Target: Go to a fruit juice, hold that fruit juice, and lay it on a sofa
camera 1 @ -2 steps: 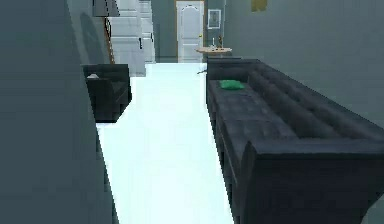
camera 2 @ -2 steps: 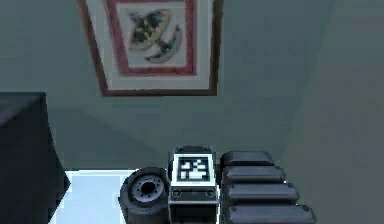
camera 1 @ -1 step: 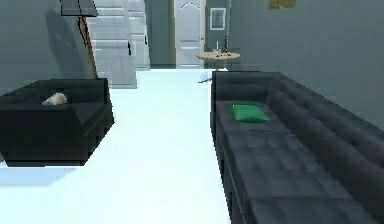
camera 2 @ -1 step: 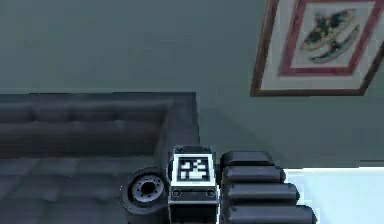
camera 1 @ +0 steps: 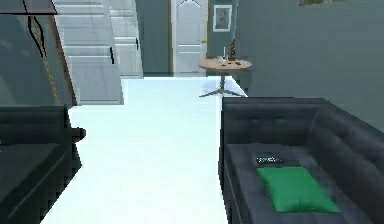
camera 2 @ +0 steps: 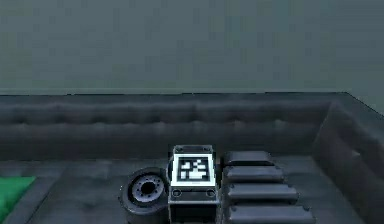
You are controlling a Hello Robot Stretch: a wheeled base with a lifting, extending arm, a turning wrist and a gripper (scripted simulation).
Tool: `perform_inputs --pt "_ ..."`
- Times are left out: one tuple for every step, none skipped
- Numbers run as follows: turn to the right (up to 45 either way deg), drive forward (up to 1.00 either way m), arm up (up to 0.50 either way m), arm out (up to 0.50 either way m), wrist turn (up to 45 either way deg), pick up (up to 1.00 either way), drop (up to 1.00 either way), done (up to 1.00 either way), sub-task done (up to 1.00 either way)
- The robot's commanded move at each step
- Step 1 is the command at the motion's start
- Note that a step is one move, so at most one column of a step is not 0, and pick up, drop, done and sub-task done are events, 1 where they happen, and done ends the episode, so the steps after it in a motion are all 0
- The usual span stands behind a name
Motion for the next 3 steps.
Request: perform_inputs --pt "-6.0 0.00 0.00 0.00 0.0 0.00 0.00 0.00 0.00" --pt "0.0 0.25 0.00 0.00 0.0 0.00 0.00 0.00 0.00" --pt "-45.0 0.00 0.00 0.00 0.0 0.00 0.00 0.00 0.00"
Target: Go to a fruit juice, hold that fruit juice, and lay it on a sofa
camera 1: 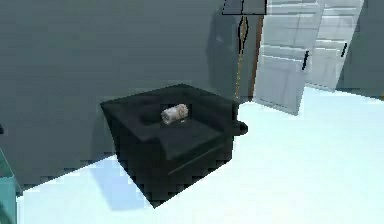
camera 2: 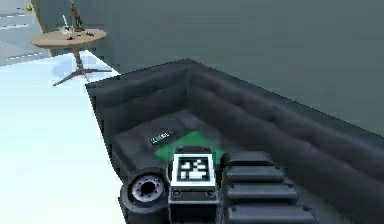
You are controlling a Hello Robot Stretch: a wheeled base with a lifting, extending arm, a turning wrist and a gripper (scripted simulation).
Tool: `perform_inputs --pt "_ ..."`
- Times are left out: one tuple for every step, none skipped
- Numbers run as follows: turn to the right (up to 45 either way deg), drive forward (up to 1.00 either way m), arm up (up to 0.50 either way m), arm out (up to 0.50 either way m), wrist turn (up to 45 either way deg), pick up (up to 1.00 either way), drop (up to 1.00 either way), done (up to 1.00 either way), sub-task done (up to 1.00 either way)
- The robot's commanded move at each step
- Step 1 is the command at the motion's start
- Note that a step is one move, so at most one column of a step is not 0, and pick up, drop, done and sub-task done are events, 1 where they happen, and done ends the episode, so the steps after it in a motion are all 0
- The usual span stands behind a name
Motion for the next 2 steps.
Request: perform_inputs --pt "-39.0 0.00 0.00 0.00 0.0 0.00 0.00 0.00 0.00" --pt "45.0 0.00 0.00 0.00 0.0 0.00 0.00 0.00 0.00"
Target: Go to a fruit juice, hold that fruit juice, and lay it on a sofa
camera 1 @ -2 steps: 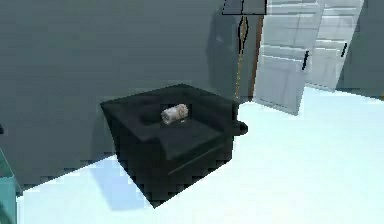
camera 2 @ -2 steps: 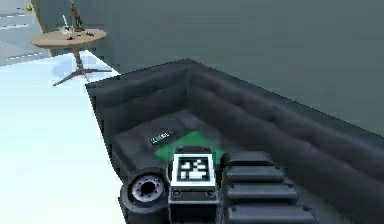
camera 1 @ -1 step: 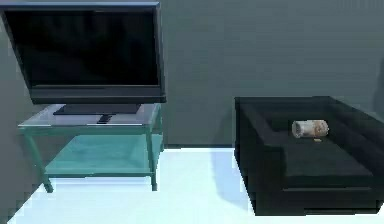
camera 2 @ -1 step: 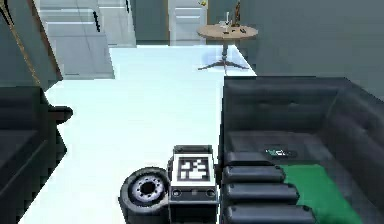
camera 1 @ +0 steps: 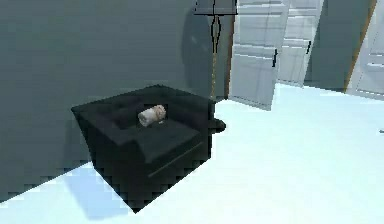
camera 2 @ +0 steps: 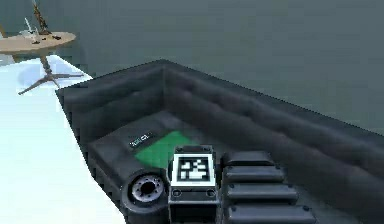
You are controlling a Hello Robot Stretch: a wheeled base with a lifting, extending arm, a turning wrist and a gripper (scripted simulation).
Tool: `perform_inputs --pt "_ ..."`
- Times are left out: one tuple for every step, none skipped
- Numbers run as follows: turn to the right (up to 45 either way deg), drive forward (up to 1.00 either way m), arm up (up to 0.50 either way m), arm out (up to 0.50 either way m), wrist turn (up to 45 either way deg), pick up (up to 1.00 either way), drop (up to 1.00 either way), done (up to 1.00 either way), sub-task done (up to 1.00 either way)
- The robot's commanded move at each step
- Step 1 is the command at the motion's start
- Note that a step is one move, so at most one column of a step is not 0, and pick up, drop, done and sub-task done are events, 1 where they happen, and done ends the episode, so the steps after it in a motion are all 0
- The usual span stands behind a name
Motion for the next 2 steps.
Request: perform_inputs --pt "24.0 0.00 0.00 0.00 0.0 0.00 0.00 0.00 0.00" --pt "0.0 0.00 0.00 0.28 0.0 0.00 0.00 0.00 0.00"
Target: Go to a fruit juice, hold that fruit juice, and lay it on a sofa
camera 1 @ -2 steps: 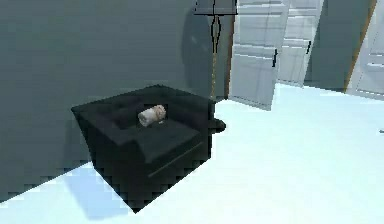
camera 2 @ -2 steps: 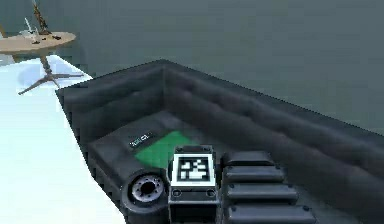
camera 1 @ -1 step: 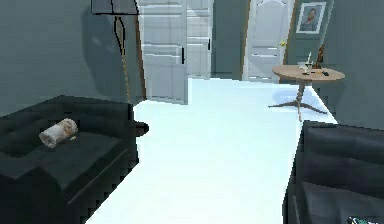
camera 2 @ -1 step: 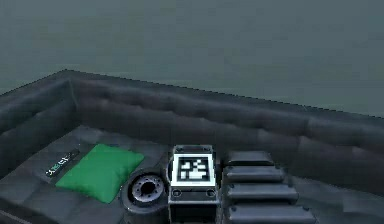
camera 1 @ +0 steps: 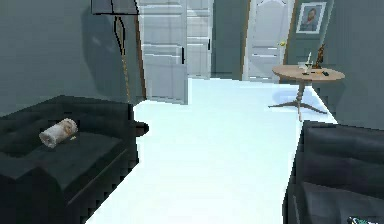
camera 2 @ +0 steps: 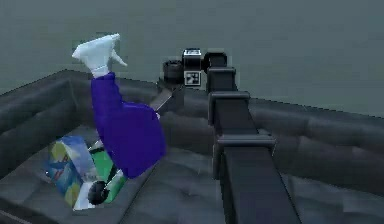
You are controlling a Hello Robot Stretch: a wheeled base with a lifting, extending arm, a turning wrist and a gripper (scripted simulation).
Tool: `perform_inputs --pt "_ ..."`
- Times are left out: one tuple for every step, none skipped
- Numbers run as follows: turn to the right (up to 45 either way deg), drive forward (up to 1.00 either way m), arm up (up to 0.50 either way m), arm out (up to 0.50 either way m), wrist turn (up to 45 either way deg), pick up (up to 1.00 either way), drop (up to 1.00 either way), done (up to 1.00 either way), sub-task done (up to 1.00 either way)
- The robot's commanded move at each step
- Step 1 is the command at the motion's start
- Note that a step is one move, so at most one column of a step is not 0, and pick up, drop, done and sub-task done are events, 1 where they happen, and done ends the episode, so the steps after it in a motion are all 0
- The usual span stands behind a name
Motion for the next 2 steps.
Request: perform_inputs --pt "0.0 0.00 0.00 0.00 45.0 0.00 0.00 0.00 0.00" --pt "0.0 0.00 0.00 0.00 45.0 0.00 0.00 0.00 0.00"
